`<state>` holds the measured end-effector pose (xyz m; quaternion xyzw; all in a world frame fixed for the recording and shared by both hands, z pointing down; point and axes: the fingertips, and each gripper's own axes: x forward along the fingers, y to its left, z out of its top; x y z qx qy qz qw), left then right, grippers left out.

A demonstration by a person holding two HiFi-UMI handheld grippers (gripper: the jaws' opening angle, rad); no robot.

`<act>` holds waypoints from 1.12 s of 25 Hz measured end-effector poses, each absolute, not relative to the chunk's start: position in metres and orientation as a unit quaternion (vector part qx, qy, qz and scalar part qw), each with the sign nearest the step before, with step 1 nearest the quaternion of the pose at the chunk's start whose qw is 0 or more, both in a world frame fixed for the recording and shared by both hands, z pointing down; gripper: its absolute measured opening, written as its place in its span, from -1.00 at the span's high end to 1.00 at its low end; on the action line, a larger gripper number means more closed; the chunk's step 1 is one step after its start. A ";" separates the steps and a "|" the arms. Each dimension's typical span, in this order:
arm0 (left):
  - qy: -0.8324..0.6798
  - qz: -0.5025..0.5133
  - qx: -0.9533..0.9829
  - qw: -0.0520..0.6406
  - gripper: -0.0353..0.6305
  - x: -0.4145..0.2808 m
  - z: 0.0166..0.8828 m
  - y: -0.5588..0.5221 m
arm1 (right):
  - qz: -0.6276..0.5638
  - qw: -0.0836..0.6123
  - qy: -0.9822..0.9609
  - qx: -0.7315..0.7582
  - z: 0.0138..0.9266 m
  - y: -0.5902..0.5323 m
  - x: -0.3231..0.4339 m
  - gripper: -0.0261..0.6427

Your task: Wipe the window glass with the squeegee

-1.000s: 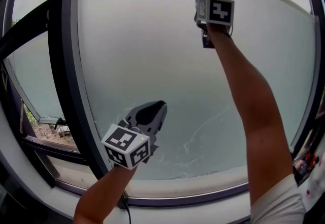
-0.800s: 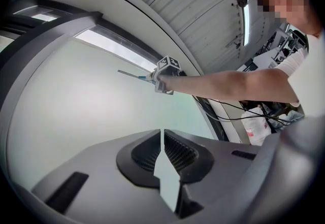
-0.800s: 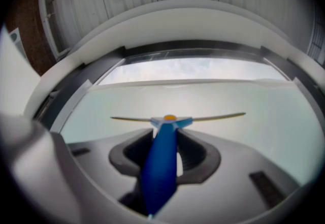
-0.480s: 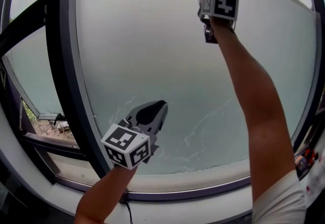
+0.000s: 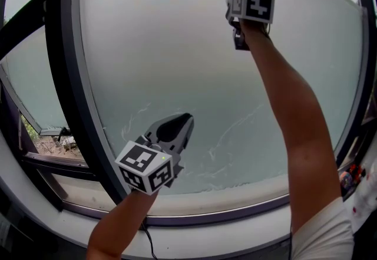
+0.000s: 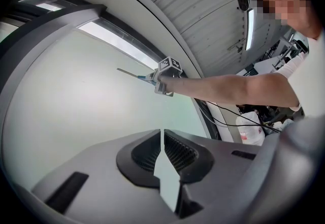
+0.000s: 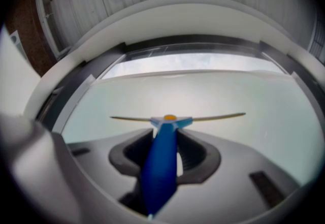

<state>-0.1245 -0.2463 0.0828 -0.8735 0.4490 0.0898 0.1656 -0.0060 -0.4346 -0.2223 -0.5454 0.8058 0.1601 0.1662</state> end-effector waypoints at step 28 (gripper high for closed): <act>0.433 0.077 -0.889 0.125 0.76 -0.107 0.117 -0.234 | 0.141 0.122 0.809 -0.557 -0.148 -0.436 -0.002 0.47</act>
